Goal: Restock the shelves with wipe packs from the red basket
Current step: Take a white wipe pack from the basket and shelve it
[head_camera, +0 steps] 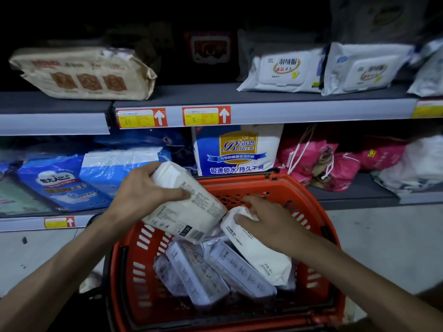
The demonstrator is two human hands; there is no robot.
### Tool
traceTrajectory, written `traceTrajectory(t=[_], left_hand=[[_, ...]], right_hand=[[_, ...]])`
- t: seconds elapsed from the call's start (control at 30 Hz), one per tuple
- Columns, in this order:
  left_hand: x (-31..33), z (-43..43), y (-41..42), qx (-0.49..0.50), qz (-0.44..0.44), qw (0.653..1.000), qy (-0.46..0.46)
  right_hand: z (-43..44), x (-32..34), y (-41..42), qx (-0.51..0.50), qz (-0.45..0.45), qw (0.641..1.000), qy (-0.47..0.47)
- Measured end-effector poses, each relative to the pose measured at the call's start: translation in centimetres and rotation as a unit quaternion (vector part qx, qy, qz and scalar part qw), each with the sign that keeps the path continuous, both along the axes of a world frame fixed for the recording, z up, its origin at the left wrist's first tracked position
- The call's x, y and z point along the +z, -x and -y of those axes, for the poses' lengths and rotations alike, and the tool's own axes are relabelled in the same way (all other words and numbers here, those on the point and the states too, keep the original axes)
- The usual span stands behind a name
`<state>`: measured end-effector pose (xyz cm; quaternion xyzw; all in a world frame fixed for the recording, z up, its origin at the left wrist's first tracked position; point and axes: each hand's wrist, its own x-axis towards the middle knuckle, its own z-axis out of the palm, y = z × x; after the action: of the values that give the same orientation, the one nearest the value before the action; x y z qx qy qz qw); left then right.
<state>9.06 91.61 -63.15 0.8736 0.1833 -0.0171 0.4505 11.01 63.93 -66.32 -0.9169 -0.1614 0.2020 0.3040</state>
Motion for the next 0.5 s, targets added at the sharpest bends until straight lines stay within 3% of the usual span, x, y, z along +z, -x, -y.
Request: traceTrajectory(t=[0.17,0.33,0.5], left_hand=[[3.5,-0.2,1.2,0.034,0.018,0.983,0.179],[4.4,0.4,1.5,0.054,0.026,0.94,0.335],[3.8,0.6,1.3,0.045,0.013,0.924,0.381]], right_hand=[[-0.5,2.1,-0.7,-0.136,-0.164,0.964,-0.162],[-1.2,3.8,-0.7,-0.187,-0.403,0.849,-0.286],[-1.3,4.4,-1.3,-0.198,-0.479,0.773,-0.365]])
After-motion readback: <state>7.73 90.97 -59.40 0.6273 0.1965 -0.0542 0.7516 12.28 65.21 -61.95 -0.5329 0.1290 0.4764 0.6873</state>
